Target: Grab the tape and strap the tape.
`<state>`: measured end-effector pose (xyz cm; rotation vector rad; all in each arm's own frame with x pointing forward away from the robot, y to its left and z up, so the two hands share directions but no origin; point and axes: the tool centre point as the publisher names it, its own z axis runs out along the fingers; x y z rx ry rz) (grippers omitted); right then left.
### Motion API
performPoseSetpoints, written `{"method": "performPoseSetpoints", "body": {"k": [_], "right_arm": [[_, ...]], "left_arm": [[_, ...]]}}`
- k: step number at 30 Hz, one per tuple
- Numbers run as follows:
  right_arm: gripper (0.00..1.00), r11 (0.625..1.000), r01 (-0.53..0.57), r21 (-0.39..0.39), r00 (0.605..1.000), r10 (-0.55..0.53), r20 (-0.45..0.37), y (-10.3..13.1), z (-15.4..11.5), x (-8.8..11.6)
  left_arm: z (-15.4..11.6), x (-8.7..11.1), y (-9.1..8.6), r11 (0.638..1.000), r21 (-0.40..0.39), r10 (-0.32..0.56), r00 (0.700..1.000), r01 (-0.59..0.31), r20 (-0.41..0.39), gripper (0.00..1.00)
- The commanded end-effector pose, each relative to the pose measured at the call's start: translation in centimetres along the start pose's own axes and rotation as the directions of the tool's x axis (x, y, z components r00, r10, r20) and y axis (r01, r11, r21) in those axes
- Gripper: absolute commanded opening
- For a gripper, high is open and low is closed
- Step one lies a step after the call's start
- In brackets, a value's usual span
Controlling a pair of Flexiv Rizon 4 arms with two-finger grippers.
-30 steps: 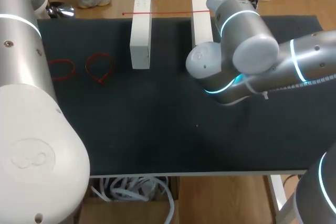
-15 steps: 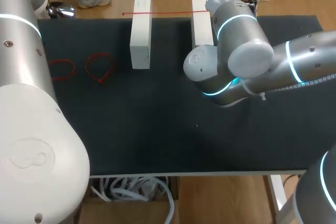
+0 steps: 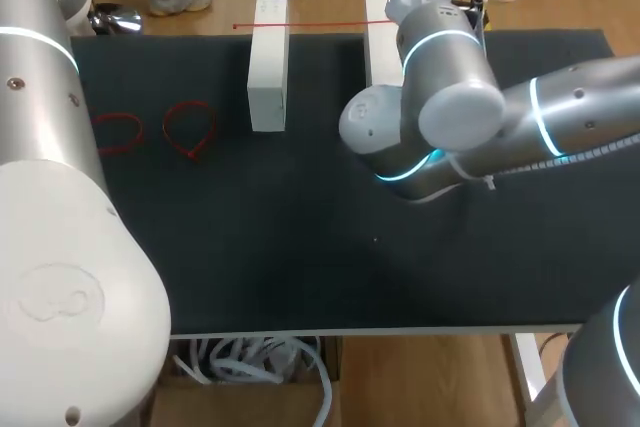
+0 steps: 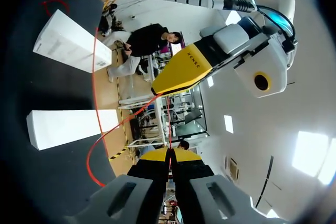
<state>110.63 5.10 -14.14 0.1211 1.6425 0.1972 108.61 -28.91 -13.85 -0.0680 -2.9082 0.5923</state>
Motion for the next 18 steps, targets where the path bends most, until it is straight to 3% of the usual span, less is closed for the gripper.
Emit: {"method": "performPoseSetpoints", "body": {"k": [1,18], "right_arm": [[0.0,1.0,0.001,0.008,1.0,-0.001,-0.006,0.25,-0.11,-0.07],[0.0,1.0,0.002,0.018,1.0,-0.001,-0.01,0.04,-0.09,-0.33]], "left_arm": [[-0.03,-0.01,-0.05,1.0,-0.003,-0.002,1.0,0.002,-0.002,0.0],[-0.03,-0.01,-0.05,1.0,-0.003,-0.002,1.0,0.002,-0.002,0.0]]}}
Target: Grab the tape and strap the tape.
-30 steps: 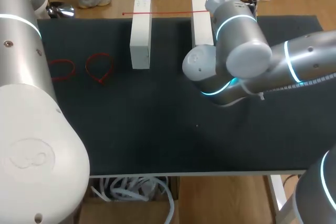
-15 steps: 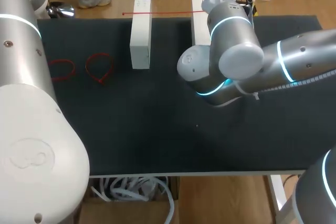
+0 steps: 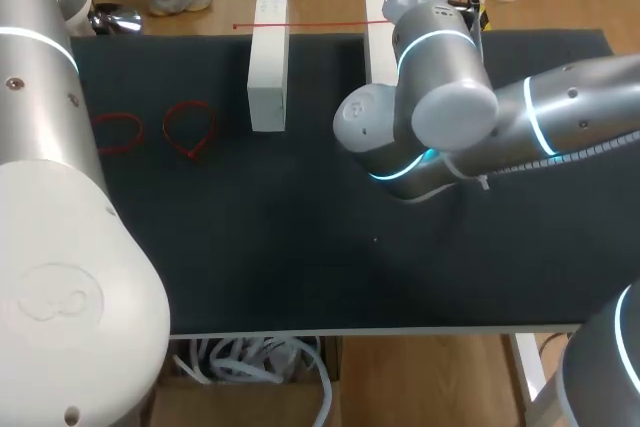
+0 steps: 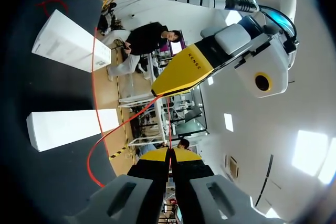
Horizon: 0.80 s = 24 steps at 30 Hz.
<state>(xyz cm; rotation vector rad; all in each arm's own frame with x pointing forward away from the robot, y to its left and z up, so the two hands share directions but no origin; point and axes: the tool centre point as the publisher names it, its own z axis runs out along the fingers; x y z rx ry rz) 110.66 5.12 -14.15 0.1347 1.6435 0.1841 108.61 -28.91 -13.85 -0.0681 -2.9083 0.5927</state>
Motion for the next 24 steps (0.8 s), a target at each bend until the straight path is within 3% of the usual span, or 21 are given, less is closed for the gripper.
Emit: {"method": "performPoseSetpoints", "body": {"k": [1,24], "right_arm": [[0.0,1.0,0.004,0.0,1.0,-0.004,-0.011,0.01,-0.11,-0.33],[0.0,0.999,-0.004,-0.039,1.0,0.004,-0.02,-0.05,-0.31,-0.28]], "left_arm": [[-0.03,-0.01,-0.06,1.0,-0.003,-0.002,1.0,0.002,-0.002,0.0],[-0.03,-0.01,-0.06,1.0,-0.003,-0.002,1.0,0.002,-0.002,0.0]]}}
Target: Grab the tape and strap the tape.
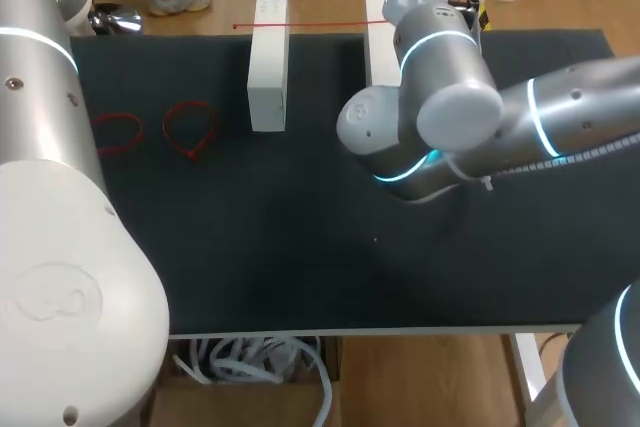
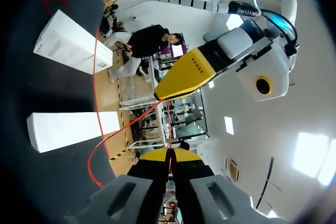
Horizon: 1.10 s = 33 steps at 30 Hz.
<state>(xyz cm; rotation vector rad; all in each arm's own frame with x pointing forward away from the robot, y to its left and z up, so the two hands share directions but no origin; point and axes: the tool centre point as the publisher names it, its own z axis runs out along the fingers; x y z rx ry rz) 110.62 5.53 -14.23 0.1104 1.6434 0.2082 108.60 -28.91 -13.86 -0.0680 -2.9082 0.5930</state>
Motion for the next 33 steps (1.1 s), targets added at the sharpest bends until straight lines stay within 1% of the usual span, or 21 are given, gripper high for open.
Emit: {"method": "performPoseSetpoints", "body": {"k": [1,16,33], "right_arm": [[0.0,1.0,-0.004,-0.009,1.0,0.004,-0.016,-0.4,-0.26,-0.38],[0.0,1.0,-0.005,0.0,1.0,0.005,-0.009,-0.16,0.15,-0.09],[0.0,1.0,-0.001,-0.01,1.0,0.0,-0.012,0.53,0.16,0.14]], "left_arm": [[-0.04,-0.02,-0.06,1.0,-0.004,-0.002,1.0,0.002,-0.002,0.0],[-0.04,-0.02,-0.06,1.0,-0.004,-0.002,1.0,0.002,-0.002,0.0],[-0.04,-0.02,-0.06,1.0,-0.004,-0.002,1.0,0.002,-0.002,0.0]]}}
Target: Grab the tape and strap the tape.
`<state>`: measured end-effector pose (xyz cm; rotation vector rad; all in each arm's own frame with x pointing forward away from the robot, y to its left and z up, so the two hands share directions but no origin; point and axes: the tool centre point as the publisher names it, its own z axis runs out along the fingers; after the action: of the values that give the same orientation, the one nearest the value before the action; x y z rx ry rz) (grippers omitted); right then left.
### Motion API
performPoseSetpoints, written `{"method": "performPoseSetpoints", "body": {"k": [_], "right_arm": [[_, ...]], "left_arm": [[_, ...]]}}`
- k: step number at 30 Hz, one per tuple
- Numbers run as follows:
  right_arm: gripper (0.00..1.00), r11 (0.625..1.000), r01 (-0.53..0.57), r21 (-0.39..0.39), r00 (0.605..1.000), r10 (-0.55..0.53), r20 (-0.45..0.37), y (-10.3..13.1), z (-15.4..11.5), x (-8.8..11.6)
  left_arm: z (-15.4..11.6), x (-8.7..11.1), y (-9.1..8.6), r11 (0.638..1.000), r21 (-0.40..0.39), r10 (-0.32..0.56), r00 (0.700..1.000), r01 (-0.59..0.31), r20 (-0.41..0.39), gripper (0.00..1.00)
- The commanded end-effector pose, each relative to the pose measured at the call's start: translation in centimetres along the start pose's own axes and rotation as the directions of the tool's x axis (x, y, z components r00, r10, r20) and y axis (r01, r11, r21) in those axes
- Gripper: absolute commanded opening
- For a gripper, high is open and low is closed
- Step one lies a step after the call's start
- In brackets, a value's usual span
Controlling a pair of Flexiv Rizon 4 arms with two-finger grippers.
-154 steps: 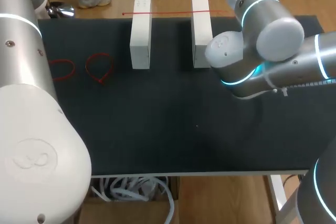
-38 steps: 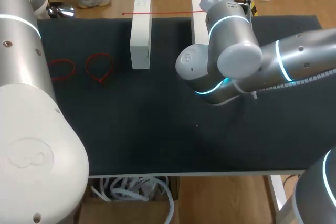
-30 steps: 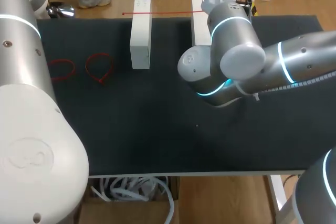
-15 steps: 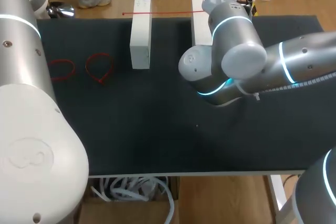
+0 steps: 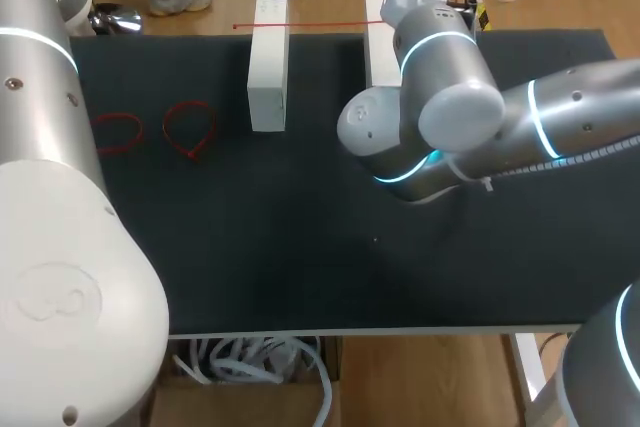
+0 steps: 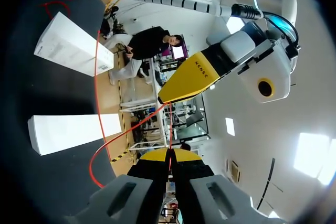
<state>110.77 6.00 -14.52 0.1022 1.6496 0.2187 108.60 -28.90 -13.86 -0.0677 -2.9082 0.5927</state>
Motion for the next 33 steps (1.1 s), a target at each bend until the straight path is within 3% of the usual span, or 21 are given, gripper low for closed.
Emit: {"method": "performPoseSetpoints", "body": {"k": [1,33], "right_arm": [[0.0,1.0,0.001,0.0,1.0,-0.001,-0.004,0.17,-0.05,-0.22],[0.0,0.999,0.01,-0.033,1.0,-0.01,-0.022,0.53,-0.92,-0.02]], "left_arm": [[-0.04,-0.02,-0.07,1.0,-0.004,-0.002,1.0,0.002,-0.002,0.0],[-0.04,-0.02,-0.07,1.0,-0.004,-0.002,1.0,0.002,-0.002,0.0]]}}
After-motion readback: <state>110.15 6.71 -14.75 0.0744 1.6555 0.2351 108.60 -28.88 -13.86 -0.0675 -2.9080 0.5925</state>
